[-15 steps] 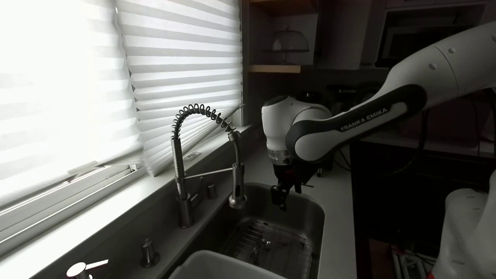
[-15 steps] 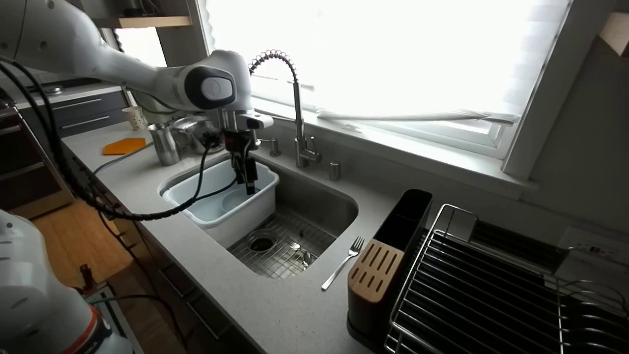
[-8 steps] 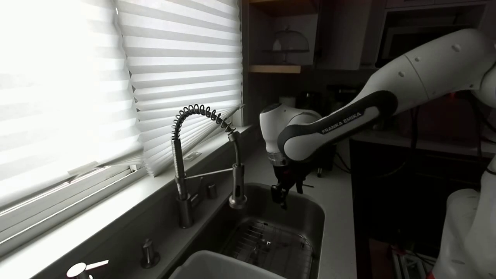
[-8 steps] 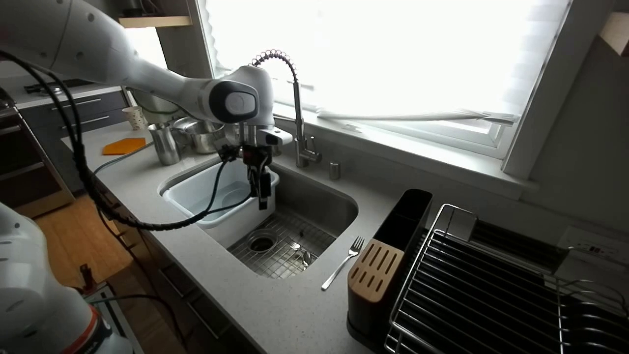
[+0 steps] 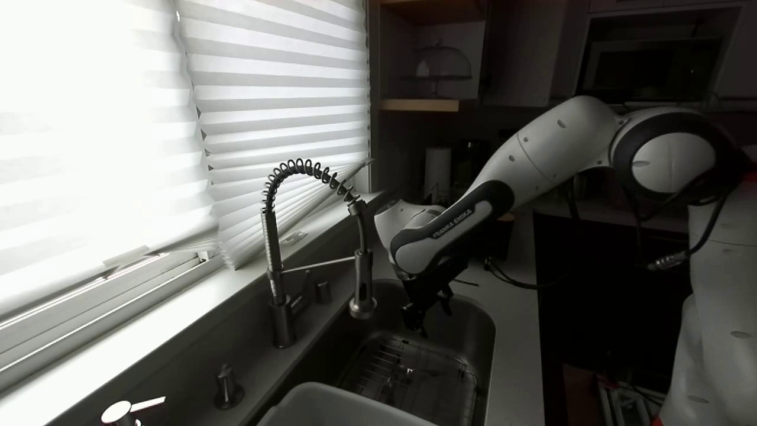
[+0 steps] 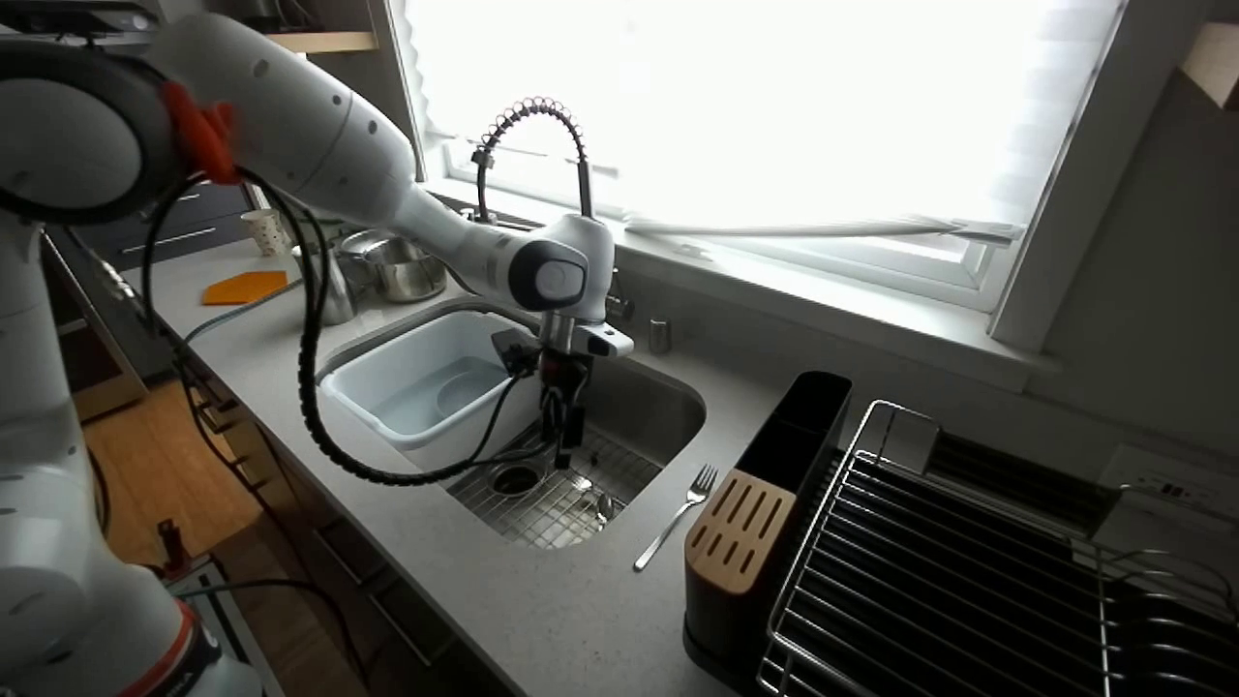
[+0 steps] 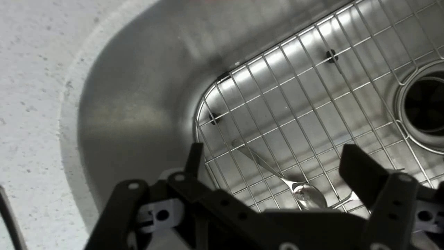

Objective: Put the spoon and fork on the dish rack

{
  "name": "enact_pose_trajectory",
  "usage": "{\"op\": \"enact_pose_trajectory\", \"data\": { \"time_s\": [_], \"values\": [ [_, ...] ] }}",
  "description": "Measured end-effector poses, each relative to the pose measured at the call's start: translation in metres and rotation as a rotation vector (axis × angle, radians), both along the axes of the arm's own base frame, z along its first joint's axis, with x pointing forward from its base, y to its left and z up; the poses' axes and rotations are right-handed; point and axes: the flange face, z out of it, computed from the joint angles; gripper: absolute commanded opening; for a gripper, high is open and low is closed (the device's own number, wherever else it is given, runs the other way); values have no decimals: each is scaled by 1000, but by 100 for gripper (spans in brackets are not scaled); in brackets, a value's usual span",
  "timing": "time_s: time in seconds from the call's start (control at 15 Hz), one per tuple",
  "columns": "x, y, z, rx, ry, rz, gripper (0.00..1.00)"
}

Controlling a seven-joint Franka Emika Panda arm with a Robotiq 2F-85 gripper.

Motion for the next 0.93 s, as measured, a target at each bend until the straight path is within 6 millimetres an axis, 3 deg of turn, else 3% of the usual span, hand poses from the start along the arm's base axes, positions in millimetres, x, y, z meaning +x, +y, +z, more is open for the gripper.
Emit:
{"op": "enact_pose_trajectory", "data": {
  "time_s": [0.27,0.47,0.6,0.93],
  "values": [
    [30,8,-52,-32,-20,-49,100],
    [47,12,-81,-42,-24,-76,100],
    [49,13,-87,-45,-18,-73,100],
    [52,10,-81,-66,-36,-85,100]
  ]
}}
